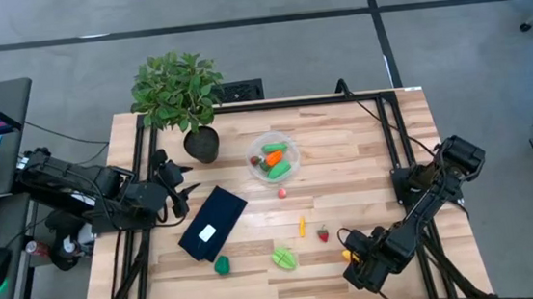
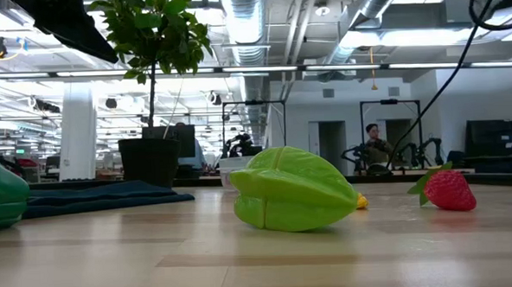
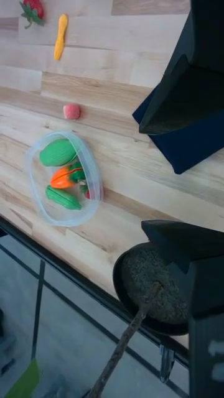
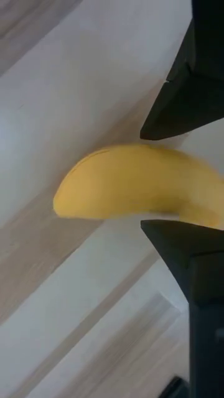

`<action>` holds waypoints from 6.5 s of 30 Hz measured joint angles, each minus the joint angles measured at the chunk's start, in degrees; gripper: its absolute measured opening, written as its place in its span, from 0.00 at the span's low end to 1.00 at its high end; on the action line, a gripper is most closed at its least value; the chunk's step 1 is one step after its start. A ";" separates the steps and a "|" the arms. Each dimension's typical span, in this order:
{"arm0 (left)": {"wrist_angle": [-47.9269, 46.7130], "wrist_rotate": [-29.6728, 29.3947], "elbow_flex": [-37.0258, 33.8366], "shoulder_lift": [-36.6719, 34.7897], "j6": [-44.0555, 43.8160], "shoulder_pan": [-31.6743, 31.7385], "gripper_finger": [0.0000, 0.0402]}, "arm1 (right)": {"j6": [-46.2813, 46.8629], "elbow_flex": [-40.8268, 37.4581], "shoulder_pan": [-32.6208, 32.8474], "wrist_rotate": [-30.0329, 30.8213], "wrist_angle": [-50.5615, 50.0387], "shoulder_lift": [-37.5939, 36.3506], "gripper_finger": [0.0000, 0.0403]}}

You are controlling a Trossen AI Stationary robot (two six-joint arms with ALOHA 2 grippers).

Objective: Pick and placing Produce into tupperware
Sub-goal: Put the yellow banana into the transparent bin, then put the green bell pepper into the transparent bin

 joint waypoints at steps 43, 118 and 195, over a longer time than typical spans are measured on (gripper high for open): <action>1.29 -0.43 -0.01 0.00 -0.75 0.02 0.57 | -0.95 0.00 -3.52 12.14 -3.07 -5.84 0.37; 21.07 -1.34 -0.02 1.65 -9.75 0.07 0.57 | -97.24 0.03 -69.58 -6.21 38.98 -4.59 0.37; 30.50 -6.19 0.00 10.19 -8.57 0.04 0.57 | -107.57 5.70 -70.11 -14.97 30.30 -4.54 0.52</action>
